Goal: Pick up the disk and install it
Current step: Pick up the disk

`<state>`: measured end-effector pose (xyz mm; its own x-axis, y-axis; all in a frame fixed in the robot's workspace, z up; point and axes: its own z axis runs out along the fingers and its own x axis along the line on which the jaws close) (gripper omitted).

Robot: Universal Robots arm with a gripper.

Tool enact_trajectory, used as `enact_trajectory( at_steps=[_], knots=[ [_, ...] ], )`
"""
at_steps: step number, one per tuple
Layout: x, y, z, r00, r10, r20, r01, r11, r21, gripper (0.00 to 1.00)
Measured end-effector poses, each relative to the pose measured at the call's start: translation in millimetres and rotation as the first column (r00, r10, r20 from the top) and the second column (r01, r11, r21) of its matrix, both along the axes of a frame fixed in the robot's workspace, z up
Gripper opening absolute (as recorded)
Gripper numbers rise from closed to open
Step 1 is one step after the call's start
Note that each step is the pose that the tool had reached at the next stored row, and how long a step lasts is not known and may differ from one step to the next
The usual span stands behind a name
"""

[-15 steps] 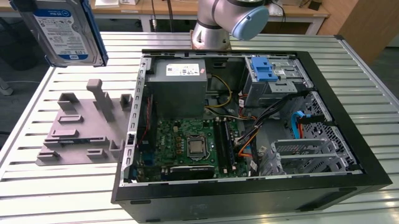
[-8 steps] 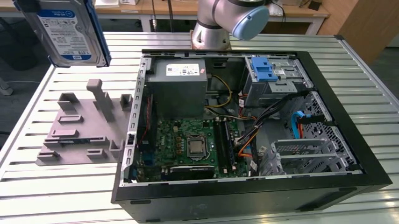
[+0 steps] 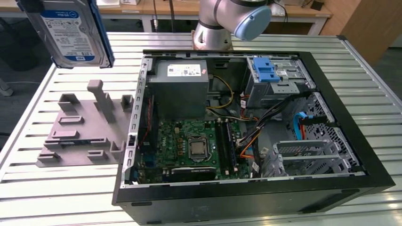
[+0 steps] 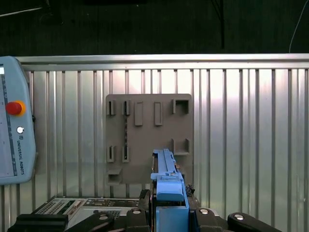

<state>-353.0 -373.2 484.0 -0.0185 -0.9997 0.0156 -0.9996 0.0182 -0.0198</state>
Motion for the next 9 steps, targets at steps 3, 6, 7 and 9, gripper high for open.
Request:
enact_trajectory(
  at_steps=[3,6,7,9],
  knots=[
    [2.2,-0.5,0.0,1.0000,0.000,0.0000,0.000,1.0000,0.0001,0.36],
    [4.6,-1.1,0.0,1.0000,0.000,0.0000,0.000,1.0000,0.0001,0.36],
    [5.6,-1.3,0.0,1.0000,0.000,0.0000,0.000,1.0000,0.0001,0.36],
    [7.5,-1.7,0.0,1.0000,0.000,0.0000,0.000,1.0000,0.0002,0.36]
  ],
)
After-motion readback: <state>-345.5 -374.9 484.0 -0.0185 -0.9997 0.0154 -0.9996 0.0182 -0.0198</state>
